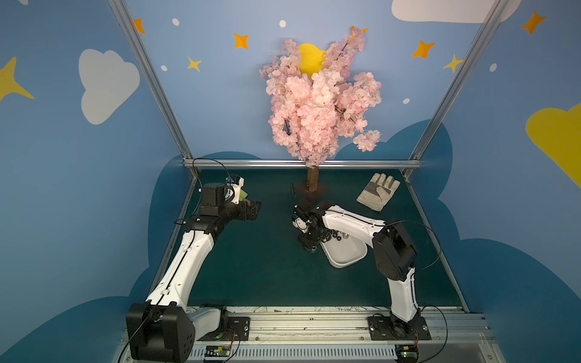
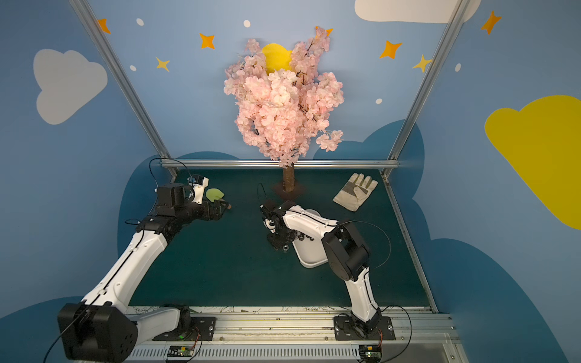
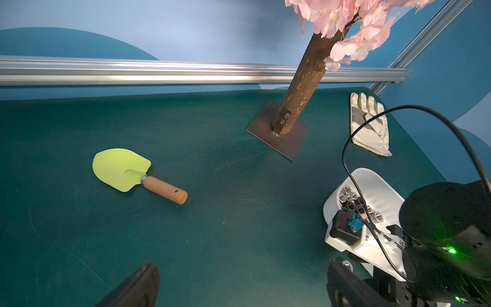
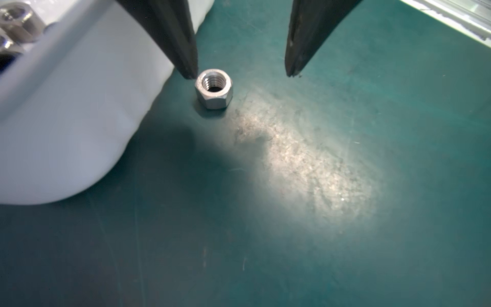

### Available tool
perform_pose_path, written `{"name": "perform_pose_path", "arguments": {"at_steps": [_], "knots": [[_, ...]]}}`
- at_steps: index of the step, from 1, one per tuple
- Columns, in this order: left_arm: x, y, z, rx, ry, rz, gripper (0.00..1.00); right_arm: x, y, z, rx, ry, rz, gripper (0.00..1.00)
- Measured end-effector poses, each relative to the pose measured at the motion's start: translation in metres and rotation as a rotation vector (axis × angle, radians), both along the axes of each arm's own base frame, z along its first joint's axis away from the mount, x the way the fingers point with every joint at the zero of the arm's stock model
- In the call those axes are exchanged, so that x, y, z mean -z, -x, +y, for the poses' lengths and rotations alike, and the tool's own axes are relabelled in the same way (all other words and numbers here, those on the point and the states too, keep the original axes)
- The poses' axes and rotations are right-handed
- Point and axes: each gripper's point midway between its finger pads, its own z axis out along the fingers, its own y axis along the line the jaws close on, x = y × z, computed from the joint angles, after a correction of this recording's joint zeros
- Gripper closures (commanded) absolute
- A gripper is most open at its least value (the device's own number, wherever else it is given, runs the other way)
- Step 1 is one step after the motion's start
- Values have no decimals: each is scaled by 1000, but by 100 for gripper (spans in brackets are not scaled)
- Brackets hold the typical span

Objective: Put the nuts on the desktop into the storage box
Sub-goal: Pick up the nut from the center of the board.

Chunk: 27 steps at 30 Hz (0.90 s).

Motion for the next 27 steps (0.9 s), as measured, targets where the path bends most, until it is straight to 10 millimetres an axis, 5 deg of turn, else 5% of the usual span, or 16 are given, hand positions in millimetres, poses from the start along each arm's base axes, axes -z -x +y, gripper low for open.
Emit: {"name": "perform_pose_path", "arguments": {"at_steps": [13, 19, 27], "knots": [[-1, 0, 1, -3, -2, -3, 0, 19, -1, -10, 16, 72, 3, 43], [-1, 0, 1, -5, -4, -3, 0, 34, 8, -12, 18, 89, 38, 72], [-1, 0, 3, -12, -9, -5, 0, 33, 13, -8, 21, 70, 45, 89]]}}
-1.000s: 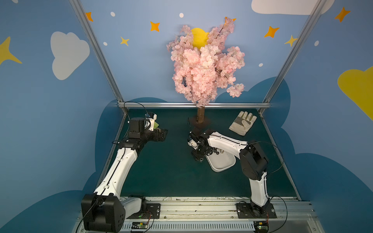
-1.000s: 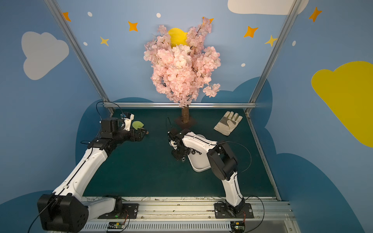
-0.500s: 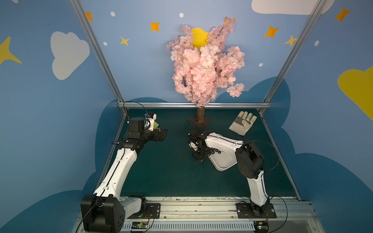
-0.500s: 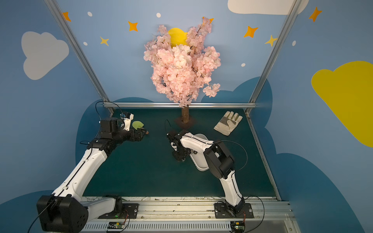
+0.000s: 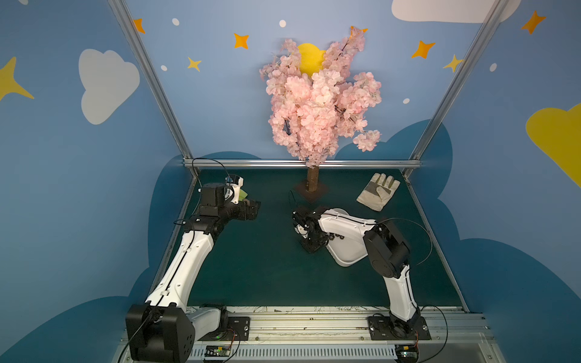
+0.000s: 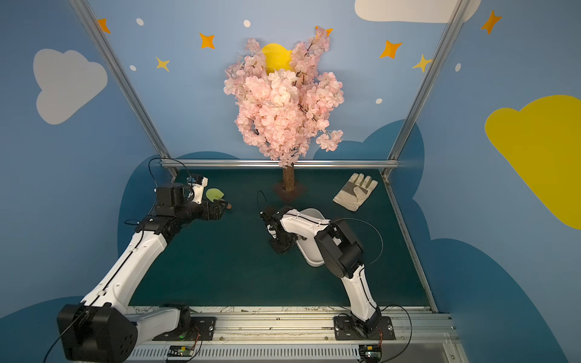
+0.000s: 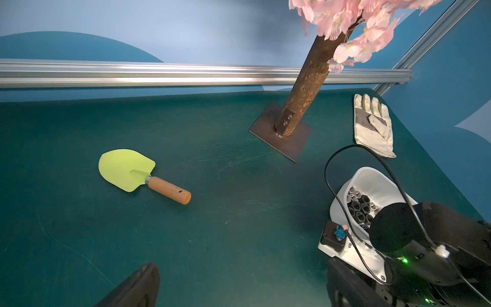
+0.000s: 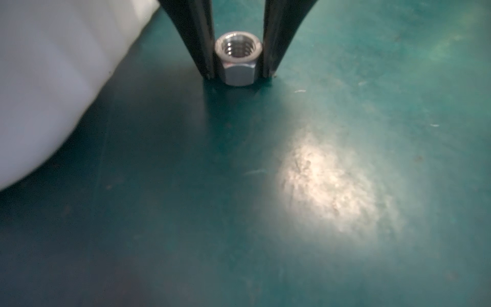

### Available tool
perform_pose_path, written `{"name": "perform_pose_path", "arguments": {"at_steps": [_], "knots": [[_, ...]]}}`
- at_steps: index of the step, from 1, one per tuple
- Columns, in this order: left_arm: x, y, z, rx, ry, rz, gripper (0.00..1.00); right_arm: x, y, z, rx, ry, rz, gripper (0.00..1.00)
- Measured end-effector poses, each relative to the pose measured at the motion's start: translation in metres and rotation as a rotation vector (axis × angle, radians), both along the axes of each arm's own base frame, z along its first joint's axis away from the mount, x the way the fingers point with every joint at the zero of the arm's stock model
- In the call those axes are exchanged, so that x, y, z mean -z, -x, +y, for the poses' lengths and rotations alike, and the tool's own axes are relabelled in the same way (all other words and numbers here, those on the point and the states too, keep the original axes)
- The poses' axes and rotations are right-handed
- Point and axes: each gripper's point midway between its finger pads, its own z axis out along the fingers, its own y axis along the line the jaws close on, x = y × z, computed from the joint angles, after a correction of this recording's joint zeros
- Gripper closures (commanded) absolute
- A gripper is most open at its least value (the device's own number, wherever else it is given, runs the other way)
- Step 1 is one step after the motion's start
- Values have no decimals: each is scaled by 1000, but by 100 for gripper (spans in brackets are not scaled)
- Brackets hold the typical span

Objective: Put the nuts on the desktop into the storage box
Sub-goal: Pick up the nut from the center of the board, then place the nut in the storage box.

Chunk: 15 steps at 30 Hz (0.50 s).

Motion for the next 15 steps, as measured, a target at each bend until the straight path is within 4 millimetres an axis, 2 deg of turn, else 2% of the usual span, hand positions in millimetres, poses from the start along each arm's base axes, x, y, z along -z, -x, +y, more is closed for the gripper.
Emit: {"name": "perform_pose_path", "arguments": {"at_steps": [5, 7, 11, 15], "knots": [[-2, 1, 0, 1, 1, -5, 0, -11, -1, 6, -5, -25, -16, 90], [-2, 1, 0, 1, 1, -6, 0, -26, -6, 11, -3, -59, -45, 90], [-2, 1, 0, -1, -2, -6, 0, -71, -21, 14, 17, -147, -129, 90], [-2, 1, 0, -1, -3, -7, 0, -111, -42, -7, 86, -203, -209, 89]]}}
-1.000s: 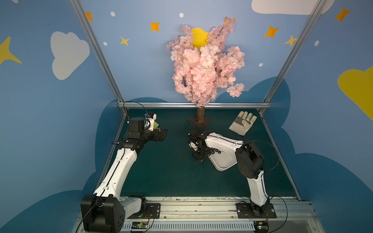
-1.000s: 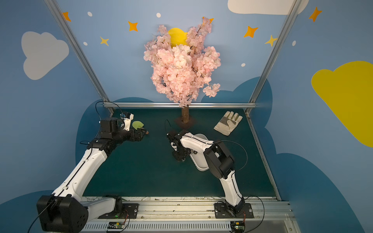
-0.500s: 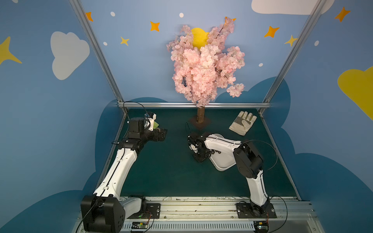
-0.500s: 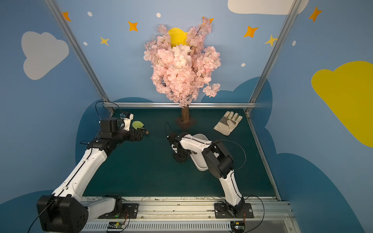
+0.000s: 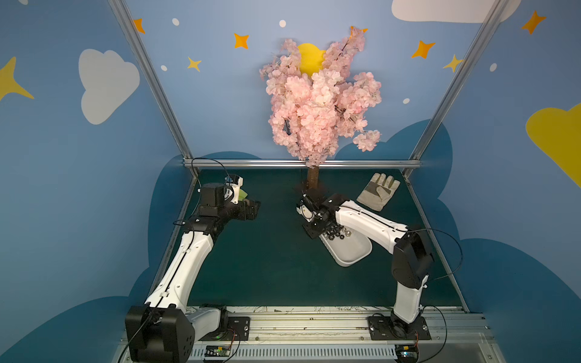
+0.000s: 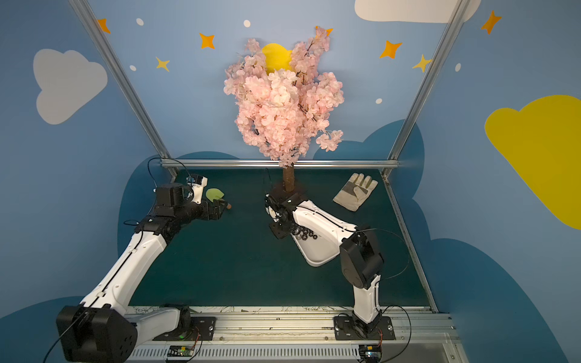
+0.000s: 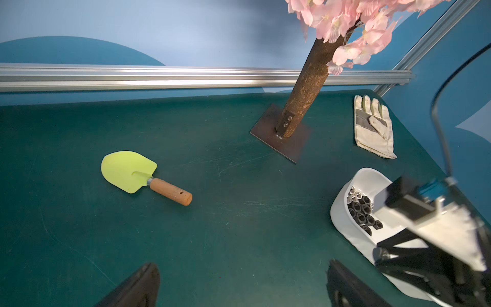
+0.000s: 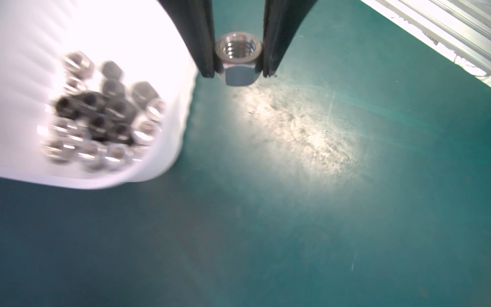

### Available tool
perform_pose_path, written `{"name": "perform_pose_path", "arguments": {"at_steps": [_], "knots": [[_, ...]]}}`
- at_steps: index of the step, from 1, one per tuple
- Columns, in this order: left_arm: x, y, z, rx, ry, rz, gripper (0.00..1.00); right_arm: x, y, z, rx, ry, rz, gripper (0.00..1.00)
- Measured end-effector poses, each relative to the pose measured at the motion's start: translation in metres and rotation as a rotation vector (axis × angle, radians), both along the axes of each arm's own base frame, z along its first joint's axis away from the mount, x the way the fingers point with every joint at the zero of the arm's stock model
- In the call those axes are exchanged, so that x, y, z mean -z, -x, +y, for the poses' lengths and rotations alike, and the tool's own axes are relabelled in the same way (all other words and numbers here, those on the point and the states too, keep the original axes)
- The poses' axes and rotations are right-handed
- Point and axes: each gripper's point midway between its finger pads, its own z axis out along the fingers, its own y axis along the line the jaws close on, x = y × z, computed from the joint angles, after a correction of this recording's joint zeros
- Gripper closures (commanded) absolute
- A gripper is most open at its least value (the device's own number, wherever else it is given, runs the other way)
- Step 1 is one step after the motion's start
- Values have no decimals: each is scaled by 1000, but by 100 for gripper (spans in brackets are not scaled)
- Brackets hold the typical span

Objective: Put the nuts on the desktop into the storage box
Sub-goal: Place the nut in the storage box.

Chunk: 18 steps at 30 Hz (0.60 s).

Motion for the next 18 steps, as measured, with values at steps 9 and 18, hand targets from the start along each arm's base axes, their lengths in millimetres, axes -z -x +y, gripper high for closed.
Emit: {"name": "perform_pose_path", "arguments": {"at_steps": [9, 18], "knots": [[0, 0, 0, 0, -1, 0, 0, 40, -8, -102, 215, 116, 112, 88], [1, -1, 3, -15, -10, -1, 0, 80, 6, -105, 213, 158, 220, 82]]}}
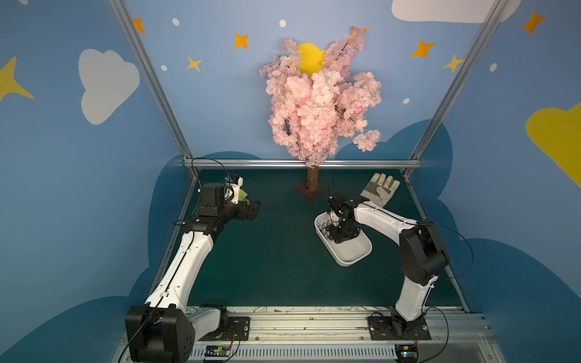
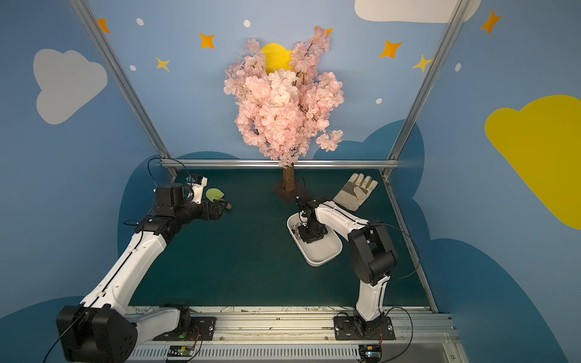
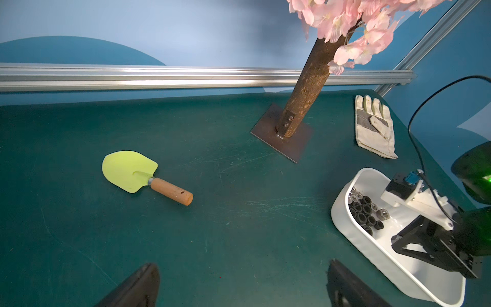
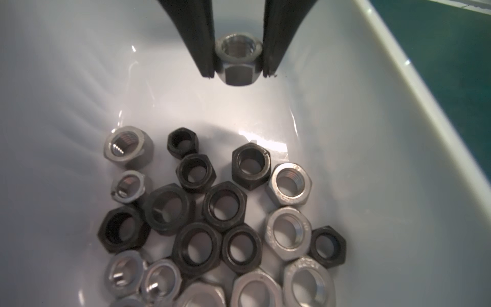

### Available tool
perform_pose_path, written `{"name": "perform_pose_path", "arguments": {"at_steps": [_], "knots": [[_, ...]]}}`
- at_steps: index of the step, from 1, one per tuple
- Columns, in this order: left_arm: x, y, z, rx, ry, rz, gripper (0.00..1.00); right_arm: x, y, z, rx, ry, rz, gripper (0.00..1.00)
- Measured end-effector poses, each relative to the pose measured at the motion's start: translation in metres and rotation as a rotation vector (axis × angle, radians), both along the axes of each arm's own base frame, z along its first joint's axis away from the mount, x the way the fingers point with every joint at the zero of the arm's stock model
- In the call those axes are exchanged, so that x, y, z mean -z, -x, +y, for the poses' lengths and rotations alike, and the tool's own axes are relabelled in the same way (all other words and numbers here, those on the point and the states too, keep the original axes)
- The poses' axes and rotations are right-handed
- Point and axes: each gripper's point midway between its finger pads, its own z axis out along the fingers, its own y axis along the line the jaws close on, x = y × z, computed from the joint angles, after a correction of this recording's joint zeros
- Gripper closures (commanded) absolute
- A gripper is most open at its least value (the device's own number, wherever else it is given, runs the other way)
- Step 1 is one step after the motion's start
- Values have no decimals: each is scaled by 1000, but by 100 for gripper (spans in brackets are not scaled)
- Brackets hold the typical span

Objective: Put the nuts on the desktop into the storage box
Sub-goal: Place the nut in the storage box, then reset both arms

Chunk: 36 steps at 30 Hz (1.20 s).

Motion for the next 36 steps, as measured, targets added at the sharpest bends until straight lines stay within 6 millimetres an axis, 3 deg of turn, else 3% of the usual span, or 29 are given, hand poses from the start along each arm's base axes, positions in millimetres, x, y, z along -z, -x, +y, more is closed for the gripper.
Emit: {"name": "perform_pose_path", "arguments": {"at_steps": [3, 6, 9, 15, 18, 21, 25, 29, 32, 36], "knots": [[1, -2, 6, -33, -20, -1, 0, 17, -4, 1, 1, 18, 26, 77], [3, -4, 17, -88, -51, 0, 0, 29, -10, 2, 5, 27, 40, 64], [11, 2, 29, -153, -80, 2, 0, 25, -18, 4, 4, 21, 20, 50], [24, 19, 51, -266, -135, -23, 0, 7, -30, 5, 8, -3, -48, 36], [25, 20, 60, -308, -152, -57, 0, -14, -35, 4, 8, -28, -101, 30], [31, 21, 67, -342, -164, -90, 0, -47, -43, 3, 13, -67, -191, 20], [46, 22, 78, -393, -183, -117, 0, -111, -51, -3, 32, -138, -366, 6], [63, 21, 93, -456, -212, -119, 0, -173, -53, -25, 85, -194, -545, 2], [75, 18, 108, -506, -228, -117, 0, -195, -47, -48, 132, -201, -637, 1], [94, 10, 115, -523, -223, -114, 0, -188, -37, -80, 197, -167, -690, 2]]}}
